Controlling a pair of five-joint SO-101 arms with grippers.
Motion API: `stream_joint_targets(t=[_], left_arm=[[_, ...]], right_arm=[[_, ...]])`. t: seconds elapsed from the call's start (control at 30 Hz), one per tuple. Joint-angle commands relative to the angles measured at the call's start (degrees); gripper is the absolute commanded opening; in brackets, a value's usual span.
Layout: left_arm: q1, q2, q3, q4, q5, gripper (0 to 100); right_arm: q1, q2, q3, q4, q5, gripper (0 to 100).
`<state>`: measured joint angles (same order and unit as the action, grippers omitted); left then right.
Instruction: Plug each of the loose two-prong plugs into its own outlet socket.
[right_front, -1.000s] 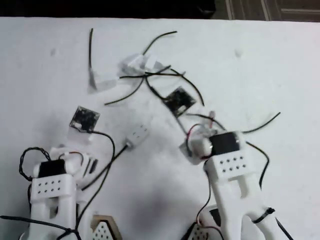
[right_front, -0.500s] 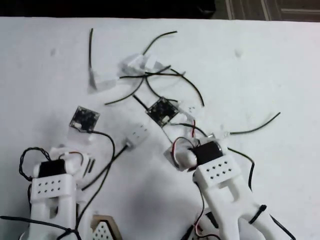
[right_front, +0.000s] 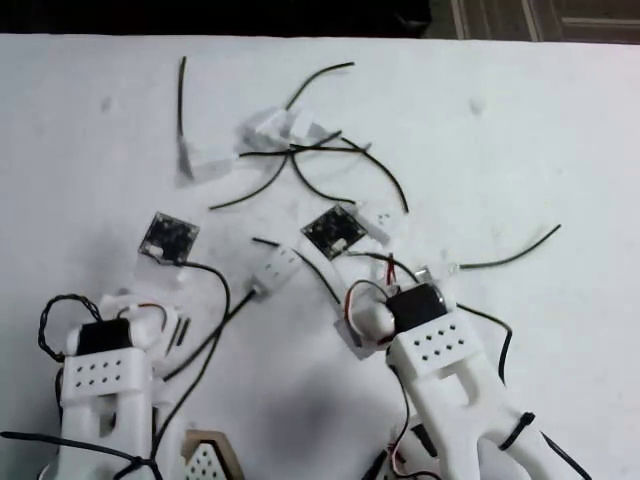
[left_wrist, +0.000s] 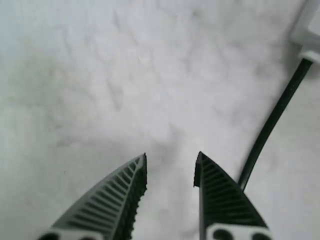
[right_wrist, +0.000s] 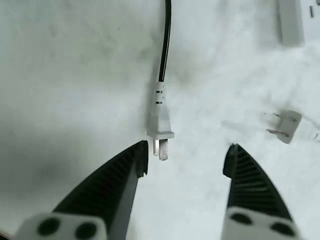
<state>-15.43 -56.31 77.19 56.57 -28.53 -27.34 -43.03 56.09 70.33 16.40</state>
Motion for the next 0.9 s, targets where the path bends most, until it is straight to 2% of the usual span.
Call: stream_joint_targets(t=[0.0, 0.2, 0.37, 0.87], left_arm=[[-0.5, -1.2, -0.4, -1.3, 0.9, 17], [-0.5, -1.2, -0.8, -1.1, 0.9, 17], [-0.6, -1.2, -0.7, -1.0, 0.9, 16], [-3.0, -1.2, -0.6, -0.4, 0.9, 17]], right_arm=[[-0.2, -1.0, -1.6, 0.3, -0.2, 18.0], [-0.2, -0.9, -1.1, 0.3, -0.1, 15.9], [0.0, 0.6, -1.5, 0.6, 3.3, 15.8], [-0.1, 27.4, -22.6, 7.5, 3.0, 15.9]])
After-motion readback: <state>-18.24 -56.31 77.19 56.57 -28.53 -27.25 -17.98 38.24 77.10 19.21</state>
